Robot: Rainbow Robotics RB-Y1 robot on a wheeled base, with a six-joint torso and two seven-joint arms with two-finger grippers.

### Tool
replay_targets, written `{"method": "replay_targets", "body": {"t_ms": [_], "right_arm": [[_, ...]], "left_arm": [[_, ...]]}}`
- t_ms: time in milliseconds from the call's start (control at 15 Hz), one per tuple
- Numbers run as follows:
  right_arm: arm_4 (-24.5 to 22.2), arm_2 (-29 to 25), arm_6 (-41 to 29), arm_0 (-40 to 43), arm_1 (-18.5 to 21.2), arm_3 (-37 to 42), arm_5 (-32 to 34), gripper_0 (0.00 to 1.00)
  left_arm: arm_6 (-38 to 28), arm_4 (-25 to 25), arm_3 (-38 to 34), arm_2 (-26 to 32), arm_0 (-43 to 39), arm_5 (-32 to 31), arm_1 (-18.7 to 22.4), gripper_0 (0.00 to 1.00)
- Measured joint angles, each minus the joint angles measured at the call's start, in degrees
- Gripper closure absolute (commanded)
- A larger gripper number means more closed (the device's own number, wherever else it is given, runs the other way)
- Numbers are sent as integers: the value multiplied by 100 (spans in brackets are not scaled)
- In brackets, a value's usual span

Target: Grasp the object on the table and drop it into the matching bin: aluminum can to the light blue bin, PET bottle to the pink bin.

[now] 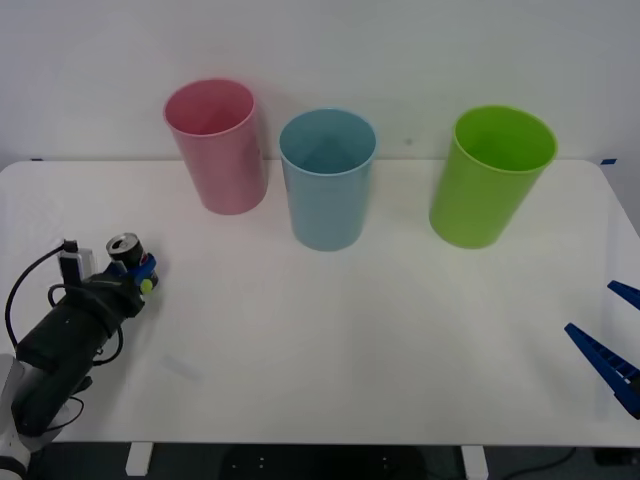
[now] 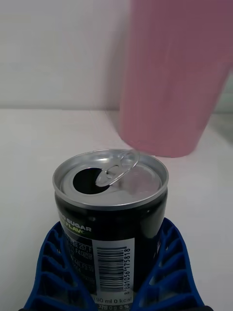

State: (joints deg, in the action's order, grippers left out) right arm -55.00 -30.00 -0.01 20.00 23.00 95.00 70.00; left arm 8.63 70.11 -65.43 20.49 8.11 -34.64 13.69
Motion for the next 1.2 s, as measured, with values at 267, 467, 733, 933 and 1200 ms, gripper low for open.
{"method": "replay_targets", "body": {"t_ms": [267, 467, 733, 933, 1200], "right_arm": [[0, 0, 1, 0, 0, 0, 0, 0], [0, 0, 0, 0, 0, 0, 0, 0], [0, 0, 1, 0, 0, 0, 0, 0], [0, 0, 1, 0, 0, 0, 0, 0], [0, 0, 0, 0, 0, 0, 0, 0]], "left_arm": [[-183, -277, -787, -54, -424, -257, 36, 100], [-311, -418, -1316, -153, -723, -282, 37, 100], [-508, -555, -2105, -263, -1131, -372, 37, 100], [-752, -584, -2627, -301, -1302, -421, 37, 100], [-1461, -502, -3224, -316, -1396, -479, 80, 100]]}}
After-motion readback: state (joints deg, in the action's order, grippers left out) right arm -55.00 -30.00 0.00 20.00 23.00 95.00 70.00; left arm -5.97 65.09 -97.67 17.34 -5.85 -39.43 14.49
